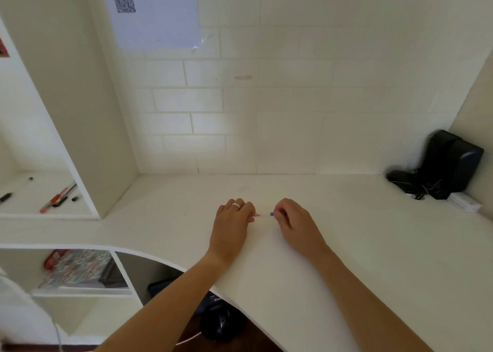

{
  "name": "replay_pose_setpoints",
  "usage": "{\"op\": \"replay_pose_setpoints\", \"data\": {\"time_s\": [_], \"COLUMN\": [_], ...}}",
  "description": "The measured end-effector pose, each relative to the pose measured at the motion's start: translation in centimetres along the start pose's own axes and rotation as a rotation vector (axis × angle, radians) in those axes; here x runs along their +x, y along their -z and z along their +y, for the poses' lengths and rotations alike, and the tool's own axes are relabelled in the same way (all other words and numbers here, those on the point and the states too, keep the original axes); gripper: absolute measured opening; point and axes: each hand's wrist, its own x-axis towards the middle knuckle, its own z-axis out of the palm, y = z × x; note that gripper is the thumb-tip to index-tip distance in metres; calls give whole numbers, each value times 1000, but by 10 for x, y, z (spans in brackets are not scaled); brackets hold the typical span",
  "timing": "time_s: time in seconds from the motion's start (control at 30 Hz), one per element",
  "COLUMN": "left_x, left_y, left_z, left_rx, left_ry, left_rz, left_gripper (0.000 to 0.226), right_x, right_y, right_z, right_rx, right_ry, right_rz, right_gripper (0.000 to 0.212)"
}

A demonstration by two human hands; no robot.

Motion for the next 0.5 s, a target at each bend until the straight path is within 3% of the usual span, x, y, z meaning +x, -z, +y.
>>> {"op": "replay_pose_setpoints", "data": {"time_s": [0.1,0.2,0.4,0.5], "left_x": [0,0,0,-1], "left_y": [-1,-1,-1,-1], "left_z": [0,0,0,-1], "left_rx": [6,9,36,32], "left_ry": [-11,-2,-13,1], "left_rz": [5,11,2,22], "left_gripper": [12,11,13,10], "right_x": [1,0,1,1], "right_y": [-2,-1,-2,-2], "right_z": [0,-3,1,1], "right_rx": [-13,26,18,35], "right_ry": [-49,-26,-24,-17], "right_rz": [2,25,-4,-2], "right_gripper": [23,5,17,11]}}
